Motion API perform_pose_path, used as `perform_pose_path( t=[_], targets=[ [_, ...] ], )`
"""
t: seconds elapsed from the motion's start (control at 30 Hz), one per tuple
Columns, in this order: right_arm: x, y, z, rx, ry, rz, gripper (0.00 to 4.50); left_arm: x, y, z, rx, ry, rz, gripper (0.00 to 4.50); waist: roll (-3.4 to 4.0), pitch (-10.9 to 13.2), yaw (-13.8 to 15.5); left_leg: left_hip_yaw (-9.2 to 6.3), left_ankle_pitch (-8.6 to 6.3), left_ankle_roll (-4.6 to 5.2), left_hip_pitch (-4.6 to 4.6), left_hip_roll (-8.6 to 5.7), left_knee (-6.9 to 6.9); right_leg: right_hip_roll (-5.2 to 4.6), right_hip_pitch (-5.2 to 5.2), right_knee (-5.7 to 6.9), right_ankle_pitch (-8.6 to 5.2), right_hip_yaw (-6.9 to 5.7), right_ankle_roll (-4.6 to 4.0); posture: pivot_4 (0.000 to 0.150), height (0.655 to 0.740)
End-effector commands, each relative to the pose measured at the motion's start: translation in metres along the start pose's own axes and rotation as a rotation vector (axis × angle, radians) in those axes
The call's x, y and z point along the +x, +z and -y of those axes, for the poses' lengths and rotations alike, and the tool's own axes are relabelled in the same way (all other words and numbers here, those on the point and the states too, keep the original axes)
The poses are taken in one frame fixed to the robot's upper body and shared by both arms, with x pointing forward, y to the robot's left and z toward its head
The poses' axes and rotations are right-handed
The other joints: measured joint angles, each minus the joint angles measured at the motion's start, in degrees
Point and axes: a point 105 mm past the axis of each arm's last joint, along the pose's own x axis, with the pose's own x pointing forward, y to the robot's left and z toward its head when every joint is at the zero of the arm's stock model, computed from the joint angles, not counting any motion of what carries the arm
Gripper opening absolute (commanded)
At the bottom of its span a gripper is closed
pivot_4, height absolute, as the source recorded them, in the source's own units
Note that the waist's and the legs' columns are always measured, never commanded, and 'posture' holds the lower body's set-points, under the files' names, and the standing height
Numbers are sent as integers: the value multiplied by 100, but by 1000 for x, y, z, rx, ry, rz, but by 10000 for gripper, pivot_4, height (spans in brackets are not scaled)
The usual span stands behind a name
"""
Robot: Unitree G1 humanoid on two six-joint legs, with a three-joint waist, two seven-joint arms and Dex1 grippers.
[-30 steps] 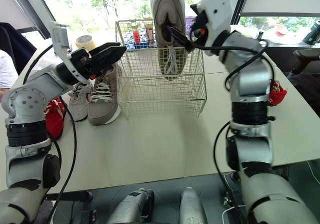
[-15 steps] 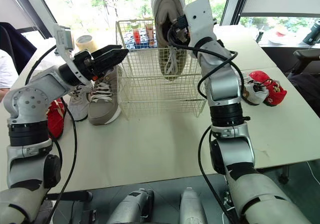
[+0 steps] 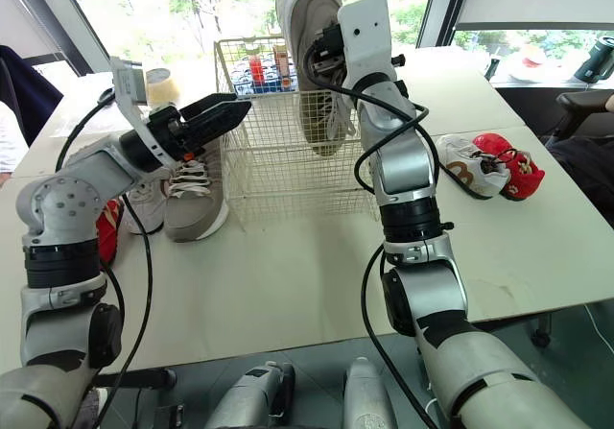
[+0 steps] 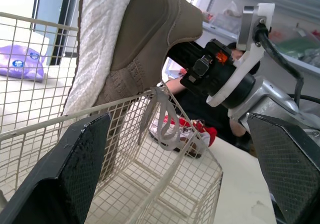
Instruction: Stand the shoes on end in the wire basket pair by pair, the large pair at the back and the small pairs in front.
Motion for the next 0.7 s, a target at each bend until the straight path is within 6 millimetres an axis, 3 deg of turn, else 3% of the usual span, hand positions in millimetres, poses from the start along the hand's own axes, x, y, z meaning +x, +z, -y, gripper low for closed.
perform_pose_path(
  t=[0.03, 0.17, 0.4, 0.7],
  targets=[
    [-11, 55, 15, -98, -88, 172, 399, 1, 10, 7, 42, -21, 29, 45000, 0, 0, 3, 0, 0, 0, -2, 0, -1, 0, -1, 0, 0, 0, 0, 1500, 7400],
    [-16, 59, 24, -135, -155, 162, 399, 3, 9, 7, 37, -27, 28, 45000, 0, 0, 7, -2, 0, 0, -4, -2, 1, -1, -2, 0, 0, 0, 0, 1500, 7400],
    [-25, 47, 32, -134, -266, 92, 399, 7, 5, 7, 32, -40, 20, 45000, 1, -1, 7, -1, 0, 0, -3, -1, 3, 0, -2, 0, 0, 0, 0, 1500, 7400],
    [-26, 6, 34, -45, -298, -60, 399, 8, 8, 7, 42, -40, 16, 45000, 1, -2, 19, -2, 0, 0, -3, -2, 5, -1, 1, 0, 0, 0, 0, 1500, 7400]
  ],
)
